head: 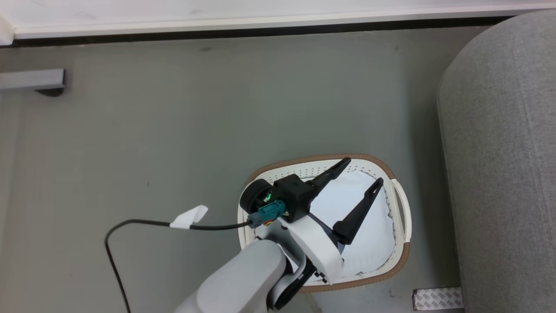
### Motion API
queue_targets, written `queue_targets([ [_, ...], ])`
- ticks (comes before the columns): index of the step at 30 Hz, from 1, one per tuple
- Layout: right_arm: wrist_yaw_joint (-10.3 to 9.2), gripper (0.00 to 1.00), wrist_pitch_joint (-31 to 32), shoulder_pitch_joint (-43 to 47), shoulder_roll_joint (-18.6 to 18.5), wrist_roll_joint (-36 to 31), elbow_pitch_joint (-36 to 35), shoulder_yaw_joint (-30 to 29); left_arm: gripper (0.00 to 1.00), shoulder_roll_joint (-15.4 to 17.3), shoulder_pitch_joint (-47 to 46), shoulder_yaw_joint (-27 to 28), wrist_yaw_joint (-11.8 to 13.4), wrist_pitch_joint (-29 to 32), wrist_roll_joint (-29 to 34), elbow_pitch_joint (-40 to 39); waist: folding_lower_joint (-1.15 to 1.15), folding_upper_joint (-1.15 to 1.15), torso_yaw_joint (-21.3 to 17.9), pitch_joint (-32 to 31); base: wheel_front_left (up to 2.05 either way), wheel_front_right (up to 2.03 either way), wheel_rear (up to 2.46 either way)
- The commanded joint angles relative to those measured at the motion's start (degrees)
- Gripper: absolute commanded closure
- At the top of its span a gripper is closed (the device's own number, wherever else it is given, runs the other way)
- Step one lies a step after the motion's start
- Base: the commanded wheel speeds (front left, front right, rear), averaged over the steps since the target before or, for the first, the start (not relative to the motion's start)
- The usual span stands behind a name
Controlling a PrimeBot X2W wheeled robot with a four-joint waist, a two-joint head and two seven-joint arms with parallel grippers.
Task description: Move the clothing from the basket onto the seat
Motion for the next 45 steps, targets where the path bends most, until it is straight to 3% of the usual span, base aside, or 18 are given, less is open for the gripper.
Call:
queue_targets([
  [1, -0.13, 0.00, -0.24, 2.13, 1.63, -2.65, 0.03, -3.55, 0.00, 0.33, 0.66, 0.45, 0.02, -0.71, -0.78, 0.52, -0.01, -0.01, 0.70, 0.88, 0.00, 0.00, 0.00],
  [4, -0.13, 0.00, -0.25, 4.76, 4.92, -6.60, -2.86, -8.56, 0.00, 1.22, 1.71, 1.33, 0.30, -1.27, -1.30, 1.20, -0.01, -0.01, -0.11, 0.45, 0.00, 0.00, 0.00],
  [7, -0.13, 0.00, -0.23, 7.50, 10.34, -7.85, -7.43, -9.79, 0.00, 2.26, 3.31, 3.24, 0.65, -1.87, -2.04, 1.54, -0.01, -0.01, -1.35, -0.87, 0.00, 0.00, 0.00],
  [13, -0.13, 0.00, -0.17, 17.38, 17.90, -6.00, -19.07, -3.64, 0.00, 4.68, 8.03, 9.27, 2.19, -2.45, -2.71, 0.02, -0.01, -0.01, -3.89, -4.34, 0.00, 0.00, 0.00],
  [19, -0.13, 0.00, -0.17, 28.81, 22.80, -3.34, -31.36, 4.96, 0.00, 6.64, 16.05, 18.96, 4.10, -2.41, 2.06, -5.33, -0.01, -0.01, -5.24, -8.69, 0.00, 0.00, 0.00],
  [25, -0.13, 0.00, -0.18, 39.12, 25.87, -2.54, -39.92, 12.41, 0.00, 6.16, 25.65, 28.74, 4.57, -2.43, 7.48, -8.93, -0.01, -0.01, -4.97, -14.28, 0.00, 0.00, 0.00],
  [32, -0.13, 0.00, -0.18, 47.99, 28.11, -3.26, -46.54, 16.78, 0.00, 3.89, 34.39, 37.81, 2.33, -2.43, 12.40, -11.62, -0.01, -0.01, -3.29, -20.29, 0.00, 0.00, 0.00],
  [45, -0.13, 0.00, -0.17, 58.13, 30.81, -3.34, -49.62, 23.79, 0.00, 0.57, 41.88, 47.13, -0.64, -2.44, 17.76, -12.29, -0.01, -0.01, -0.51, -25.52, 0.00, 0.00, 0.00],
])
